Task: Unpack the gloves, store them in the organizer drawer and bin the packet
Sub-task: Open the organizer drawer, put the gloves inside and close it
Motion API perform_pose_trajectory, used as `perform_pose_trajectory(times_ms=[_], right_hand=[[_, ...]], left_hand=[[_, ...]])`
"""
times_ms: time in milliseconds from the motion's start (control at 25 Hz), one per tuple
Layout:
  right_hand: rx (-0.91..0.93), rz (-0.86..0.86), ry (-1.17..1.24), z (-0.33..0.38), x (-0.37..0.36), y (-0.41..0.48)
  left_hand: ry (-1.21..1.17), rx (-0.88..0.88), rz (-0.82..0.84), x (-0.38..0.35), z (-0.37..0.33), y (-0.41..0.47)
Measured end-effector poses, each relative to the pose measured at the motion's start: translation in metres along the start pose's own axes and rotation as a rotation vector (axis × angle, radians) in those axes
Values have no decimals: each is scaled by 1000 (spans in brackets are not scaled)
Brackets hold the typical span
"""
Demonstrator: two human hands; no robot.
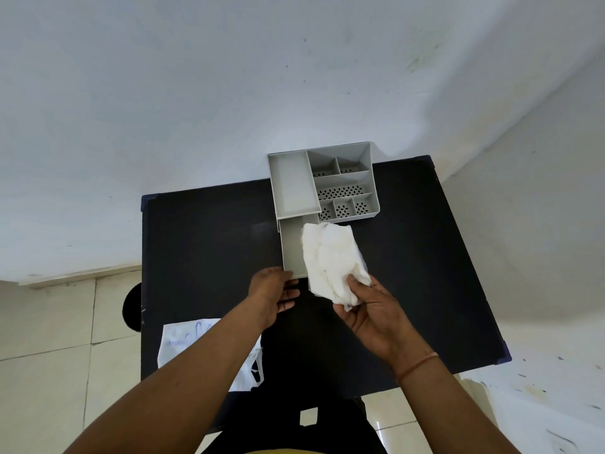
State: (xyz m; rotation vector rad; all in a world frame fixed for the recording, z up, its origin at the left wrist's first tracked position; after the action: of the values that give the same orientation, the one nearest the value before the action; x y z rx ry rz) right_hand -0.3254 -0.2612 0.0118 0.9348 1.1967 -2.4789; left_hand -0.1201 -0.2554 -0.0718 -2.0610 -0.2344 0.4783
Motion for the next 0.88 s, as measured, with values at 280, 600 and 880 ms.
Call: perform_pose_trajectory(times_ms=[280, 600, 880], right_hand=[[-1, -2, 26, -5, 1, -3], [13, -19, 4, -1, 1, -5], [16, -4, 13, 1, -1, -3]], left_hand=[[4, 12, 13, 5, 5, -10], [-6, 13, 31, -9, 4, -12], [-57, 47, 81, -1, 1, -22]])
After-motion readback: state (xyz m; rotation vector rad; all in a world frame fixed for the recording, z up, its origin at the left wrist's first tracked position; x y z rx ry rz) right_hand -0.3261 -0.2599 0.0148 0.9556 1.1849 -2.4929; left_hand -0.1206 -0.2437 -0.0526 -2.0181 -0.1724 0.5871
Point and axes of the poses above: each hand's wrist, its own y-axis towards the middle knuckle, its own x-axis out of the back of the hand, z = x × y, the point moved 2 cm from there along y, towards the middle knuckle, and after that the axes turned 14 degrees about z, right-handed, at the moved point
